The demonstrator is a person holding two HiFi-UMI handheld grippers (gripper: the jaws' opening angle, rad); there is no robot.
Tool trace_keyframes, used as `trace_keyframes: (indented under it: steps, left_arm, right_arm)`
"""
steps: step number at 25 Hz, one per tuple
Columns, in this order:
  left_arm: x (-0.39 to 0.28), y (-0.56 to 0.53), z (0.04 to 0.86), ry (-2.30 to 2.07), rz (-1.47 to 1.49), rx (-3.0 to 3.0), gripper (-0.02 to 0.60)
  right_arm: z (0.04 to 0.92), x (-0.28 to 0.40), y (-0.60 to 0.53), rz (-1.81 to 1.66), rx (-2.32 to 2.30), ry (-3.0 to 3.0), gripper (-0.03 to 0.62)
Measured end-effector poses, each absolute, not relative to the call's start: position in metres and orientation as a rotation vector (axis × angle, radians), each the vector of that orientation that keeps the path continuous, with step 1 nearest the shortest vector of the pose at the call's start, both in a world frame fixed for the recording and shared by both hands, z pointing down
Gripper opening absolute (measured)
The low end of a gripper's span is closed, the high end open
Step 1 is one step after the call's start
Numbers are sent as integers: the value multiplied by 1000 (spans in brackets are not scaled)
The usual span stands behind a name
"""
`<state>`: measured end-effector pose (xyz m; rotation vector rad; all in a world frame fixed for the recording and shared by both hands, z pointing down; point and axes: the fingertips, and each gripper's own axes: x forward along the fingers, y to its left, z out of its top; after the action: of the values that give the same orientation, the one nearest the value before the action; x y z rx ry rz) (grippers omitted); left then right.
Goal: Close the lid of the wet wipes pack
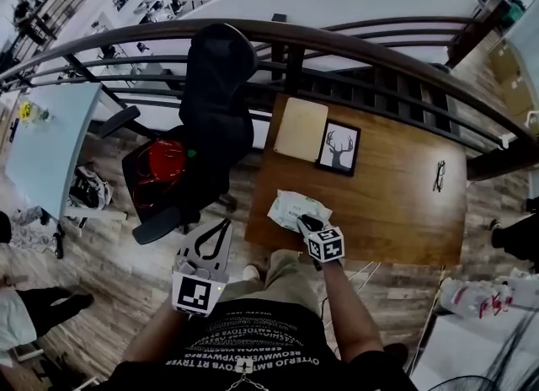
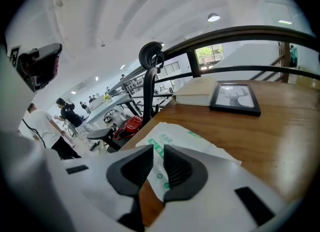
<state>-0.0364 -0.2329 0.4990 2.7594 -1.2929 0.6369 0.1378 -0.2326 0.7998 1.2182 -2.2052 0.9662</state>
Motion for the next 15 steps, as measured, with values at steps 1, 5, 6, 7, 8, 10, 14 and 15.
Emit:
trace_keyframes:
  steps: [1, 5, 6, 7, 8, 10, 14, 15]
  left_arm:
    - [-36, -233, 499, -1290, 639, 2761, 29]
    - [-32, -229, 495, -1280, 626, 2774, 29]
    - [-31, -228, 494, -1281, 614, 2780, 29]
    - [-30, -227, 492, -1283, 600, 2787, 29]
    - [-30, -226, 491, -1284, 592, 2791, 29]
    - [-31, -223, 490, -1281, 601, 2790, 29]
    - [-30, -219, 485, -1272, 593, 2800, 29]
    - [-29, -219, 484, -1269, 580, 2805, 29]
  right_arm:
    - [803, 135, -232, 958, 1208, -2197, 71]
    - [814, 129, -226, 915, 1186, -2156, 70]
    - [816, 130, -227, 901, 1191, -2142, 64]
    - [818, 131, -228, 886, 1197, -2127, 54]
    - [820, 132, -229, 870, 1205, -2112, 42]
    - [823, 134, -229, 833, 1219, -2088, 24]
    - [829, 132, -231, 742, 1243, -2064, 17]
    - [830, 131, -232, 724, 1249, -2060, 17]
